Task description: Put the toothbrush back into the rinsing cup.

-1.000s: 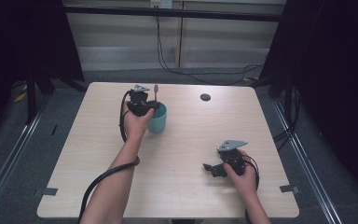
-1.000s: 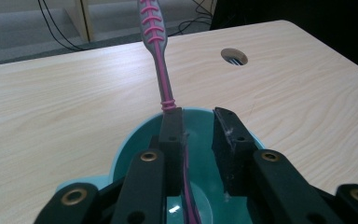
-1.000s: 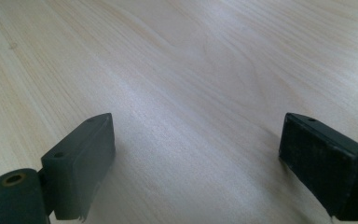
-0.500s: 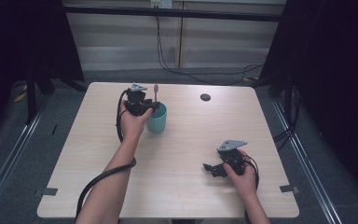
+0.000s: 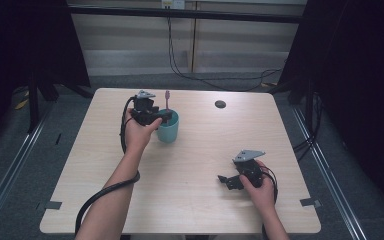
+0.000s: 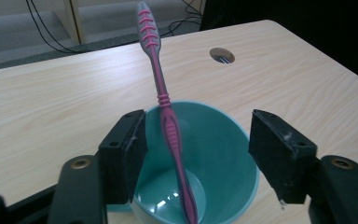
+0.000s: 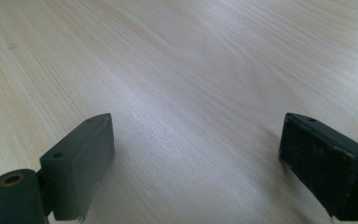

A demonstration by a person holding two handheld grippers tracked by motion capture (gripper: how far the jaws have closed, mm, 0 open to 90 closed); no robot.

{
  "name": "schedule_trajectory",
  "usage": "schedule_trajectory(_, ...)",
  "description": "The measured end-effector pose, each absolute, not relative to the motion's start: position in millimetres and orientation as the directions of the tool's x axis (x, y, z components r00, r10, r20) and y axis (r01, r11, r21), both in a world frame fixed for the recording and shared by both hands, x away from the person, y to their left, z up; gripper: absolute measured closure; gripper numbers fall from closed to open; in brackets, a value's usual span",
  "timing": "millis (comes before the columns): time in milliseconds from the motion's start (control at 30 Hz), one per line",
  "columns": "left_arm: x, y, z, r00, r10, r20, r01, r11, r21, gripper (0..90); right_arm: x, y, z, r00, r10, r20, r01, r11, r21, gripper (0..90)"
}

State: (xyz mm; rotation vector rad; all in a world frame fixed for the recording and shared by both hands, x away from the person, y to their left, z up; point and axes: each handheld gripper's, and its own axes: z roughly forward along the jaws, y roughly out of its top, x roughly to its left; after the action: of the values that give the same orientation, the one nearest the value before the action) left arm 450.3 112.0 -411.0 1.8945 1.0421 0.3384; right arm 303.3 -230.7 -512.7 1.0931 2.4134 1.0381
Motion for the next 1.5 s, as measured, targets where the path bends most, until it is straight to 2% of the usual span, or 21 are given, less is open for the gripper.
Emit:
schedule_trajectory(167, 447.7, 114.8, -410.9, 0.616, 0.766, -0.184, 0.537, -0.237, 0.809, 26.4, 303.3, -230.8, -512.7, -0.669, 0.743, 0.025, 0.53, 0.453, 0.717, 9.8)
schedule_trajectory(567, 440.4, 124.4, -410.7, 0.622, 0.752, -0.217, 0.556, -0.23, 0.799, 15.8, 303.3, -230.8, -512.7, -0.669, 0.743, 0.025, 0.53, 0.453, 0.717, 9.8)
schedule_trajectory(833, 436.1, 130.4, -414.1, 0.63, 0.744, -0.222, 0.566, -0.246, 0.787, 14.4, 303.3, -230.7, -512.7, -0.668, 0.744, 0.025, 0.53, 0.452, 0.717, 9.7)
schedule_trajectory(1033, 431.3, 136.6, -416.1, 0.624, 0.737, -0.26, 0.598, -0.236, 0.766, 14.1, 303.3, -230.7, -512.8, -0.668, 0.744, 0.024, 0.53, 0.452, 0.717, 9.7)
schedule_trajectory(1500, 414.4, 154.7, -425.5, 0.636, 0.728, -0.255, 0.588, -0.243, 0.772, 14.2, 303.3, -230.7, -512.8, -0.668, 0.744, 0.024, 0.53, 0.453, 0.717, 9.7)
